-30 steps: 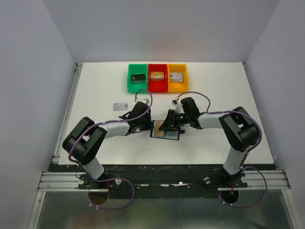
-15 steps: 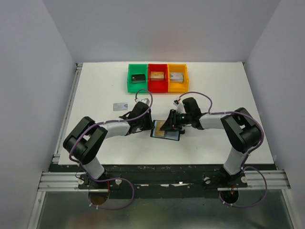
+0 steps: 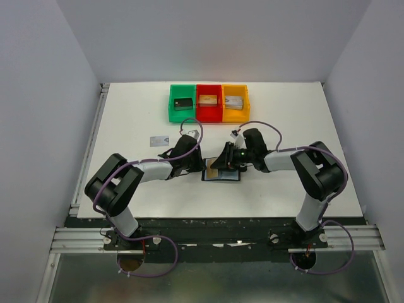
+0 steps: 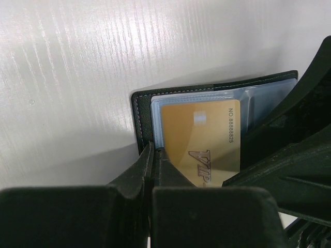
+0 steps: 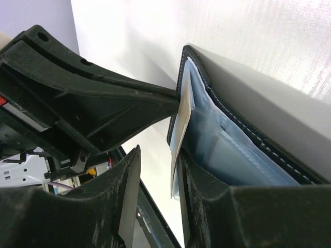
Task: Take the credit cards out of the card holder
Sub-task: Remove the credit card from the card holder, then place the credit card at the center of the board.
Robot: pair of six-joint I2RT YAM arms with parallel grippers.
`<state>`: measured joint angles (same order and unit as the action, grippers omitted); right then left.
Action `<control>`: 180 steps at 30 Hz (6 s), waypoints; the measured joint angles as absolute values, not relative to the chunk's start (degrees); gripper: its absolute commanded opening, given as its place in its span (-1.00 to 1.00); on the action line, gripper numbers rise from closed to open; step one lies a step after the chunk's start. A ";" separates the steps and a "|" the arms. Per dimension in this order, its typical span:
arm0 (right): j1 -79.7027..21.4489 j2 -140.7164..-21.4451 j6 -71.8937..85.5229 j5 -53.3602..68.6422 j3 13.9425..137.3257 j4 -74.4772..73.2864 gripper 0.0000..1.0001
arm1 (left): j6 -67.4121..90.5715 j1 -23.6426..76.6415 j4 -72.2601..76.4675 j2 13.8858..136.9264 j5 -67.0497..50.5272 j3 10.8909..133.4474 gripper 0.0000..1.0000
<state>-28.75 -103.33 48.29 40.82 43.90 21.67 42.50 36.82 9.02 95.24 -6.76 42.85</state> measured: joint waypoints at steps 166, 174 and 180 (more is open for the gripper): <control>-36.93 -69.76 9.32 50.41 62.41 -35.75 -0.99 | 63.09 26.50 65.30 70.87 -65.78 31.16 0.17; -40.38 -73.03 7.53 49.50 66.98 -39.46 -0.99 | 55.81 28.82 54.50 68.79 -66.87 31.73 -0.10; -41.32 -74.52 6.00 48.53 69.10 -41.76 -0.99 | 50.35 30.28 47.20 67.66 -66.94 32.84 -0.58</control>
